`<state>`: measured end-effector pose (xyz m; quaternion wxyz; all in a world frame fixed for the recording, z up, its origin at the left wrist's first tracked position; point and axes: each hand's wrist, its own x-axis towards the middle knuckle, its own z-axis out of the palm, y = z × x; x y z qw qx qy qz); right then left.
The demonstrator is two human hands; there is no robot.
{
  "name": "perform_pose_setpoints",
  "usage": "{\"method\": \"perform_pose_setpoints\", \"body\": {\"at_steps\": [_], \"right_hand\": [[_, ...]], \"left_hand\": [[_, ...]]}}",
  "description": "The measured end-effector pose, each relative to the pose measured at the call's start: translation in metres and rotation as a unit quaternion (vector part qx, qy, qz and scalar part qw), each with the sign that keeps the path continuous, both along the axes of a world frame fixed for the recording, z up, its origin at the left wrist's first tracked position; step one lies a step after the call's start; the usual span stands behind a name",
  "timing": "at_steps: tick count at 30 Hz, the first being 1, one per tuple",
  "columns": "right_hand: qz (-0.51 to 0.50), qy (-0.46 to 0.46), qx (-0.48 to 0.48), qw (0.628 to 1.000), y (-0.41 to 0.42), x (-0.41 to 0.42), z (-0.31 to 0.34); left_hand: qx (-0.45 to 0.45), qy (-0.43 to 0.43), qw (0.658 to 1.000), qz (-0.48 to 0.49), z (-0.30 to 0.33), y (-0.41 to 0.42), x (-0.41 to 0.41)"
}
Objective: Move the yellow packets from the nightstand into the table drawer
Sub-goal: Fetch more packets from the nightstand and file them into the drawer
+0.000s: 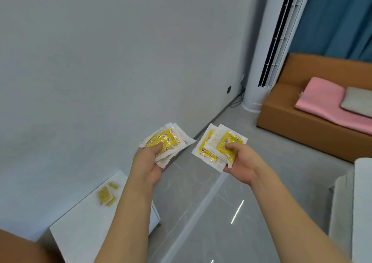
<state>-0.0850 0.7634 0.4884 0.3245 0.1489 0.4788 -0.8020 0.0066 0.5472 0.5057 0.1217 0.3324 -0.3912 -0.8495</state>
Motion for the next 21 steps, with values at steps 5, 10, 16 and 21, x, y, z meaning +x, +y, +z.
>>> {"method": "perform_pose_setpoints", "body": {"at_steps": [5, 10, 16, 21], "right_hand": [[-0.038, 0.027, 0.04, 0.998, 0.081, 0.008, 0.002], [-0.071, 0.059, 0.078, 0.993, 0.185, 0.017, 0.011], [-0.095, 0.051, 0.093, 0.99, 0.309, 0.038, 0.016], [-0.123, 0.042, 0.101, 0.986, 0.385, 0.064, 0.016]], "left_hand": [[-0.077, -0.013, 0.997, -0.026, 0.013, 0.078, -0.011], [-0.112, 0.0, 0.993, -0.032, 0.032, 0.179, -0.004], [-0.091, 0.008, 0.995, -0.038, 0.024, 0.3, 0.009], [-0.096, -0.011, 0.993, -0.072, 0.016, 0.377, 0.018]]}}
